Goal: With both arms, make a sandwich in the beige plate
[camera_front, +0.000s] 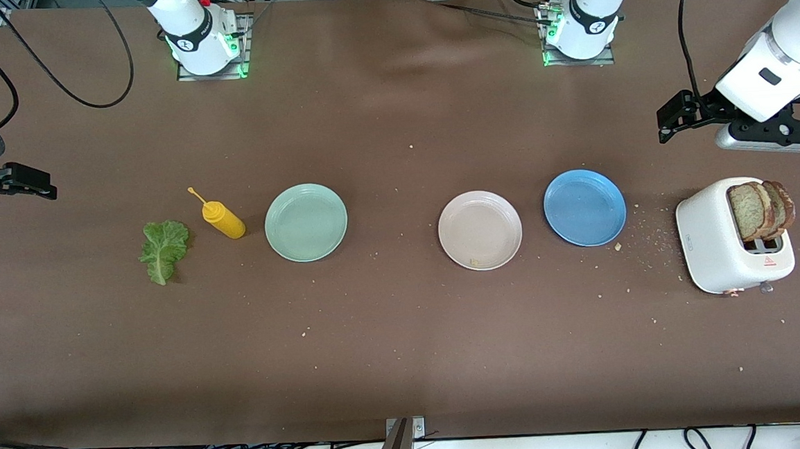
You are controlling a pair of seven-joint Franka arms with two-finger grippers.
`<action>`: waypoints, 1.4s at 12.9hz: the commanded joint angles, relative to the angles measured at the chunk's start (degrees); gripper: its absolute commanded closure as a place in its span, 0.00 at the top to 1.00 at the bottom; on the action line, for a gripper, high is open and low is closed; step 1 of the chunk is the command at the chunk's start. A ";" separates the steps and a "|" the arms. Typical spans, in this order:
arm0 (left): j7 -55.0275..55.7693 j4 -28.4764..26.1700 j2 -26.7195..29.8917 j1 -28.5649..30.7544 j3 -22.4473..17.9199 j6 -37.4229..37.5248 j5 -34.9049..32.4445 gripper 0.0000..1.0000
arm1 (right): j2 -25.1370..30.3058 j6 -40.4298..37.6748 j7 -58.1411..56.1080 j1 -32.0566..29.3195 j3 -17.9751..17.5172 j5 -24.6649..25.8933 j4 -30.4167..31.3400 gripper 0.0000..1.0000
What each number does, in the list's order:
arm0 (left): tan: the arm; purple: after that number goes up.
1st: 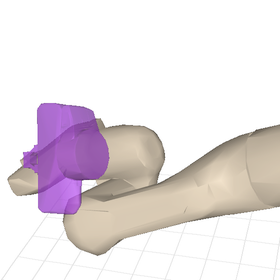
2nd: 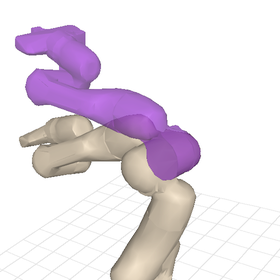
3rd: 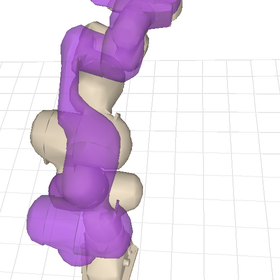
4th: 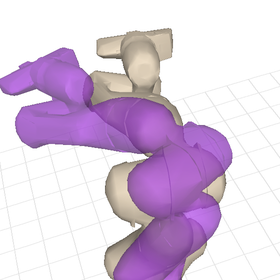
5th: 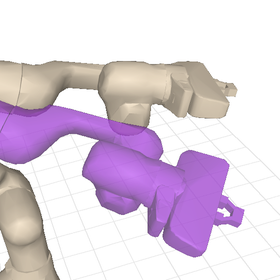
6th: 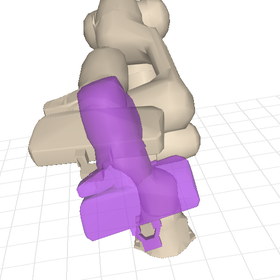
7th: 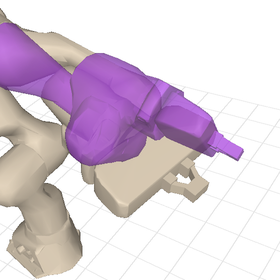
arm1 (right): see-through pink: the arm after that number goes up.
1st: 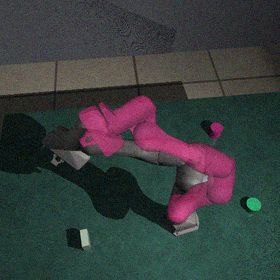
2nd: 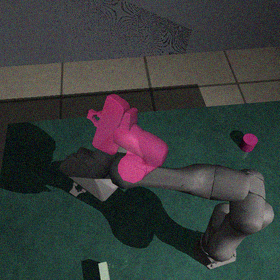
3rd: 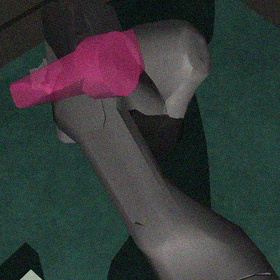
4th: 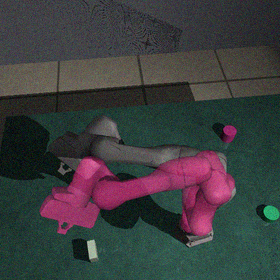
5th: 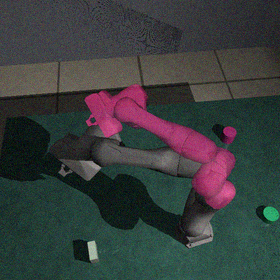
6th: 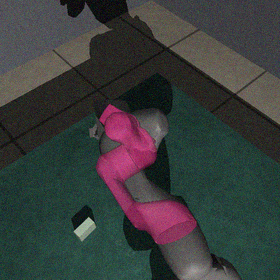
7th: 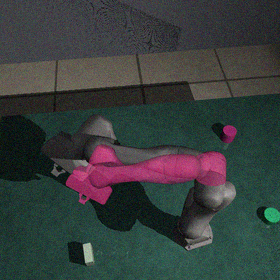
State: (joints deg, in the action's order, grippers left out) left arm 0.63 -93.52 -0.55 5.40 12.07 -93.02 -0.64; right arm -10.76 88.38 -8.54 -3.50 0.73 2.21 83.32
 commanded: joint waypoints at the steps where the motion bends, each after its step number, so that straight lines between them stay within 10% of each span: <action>1: -0.28 -0.34 0.90 -0.04 -0.29 0.91 1.70 1.00 | 0.82 -0.75 0.10 0.07 -0.55 0.61 0.52 1.00; 18: -0.36 0.80 0.29 0.31 -0.47 0.82 1.52 1.00 | 0.39 -0.75 1.58 1.39 -0.38 1.05 0.52 1.00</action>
State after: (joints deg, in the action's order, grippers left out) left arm 0.63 -93.37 -0.55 5.57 11.85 -93.02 -0.64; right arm -10.86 87.94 -8.40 -2.32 0.33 2.22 83.41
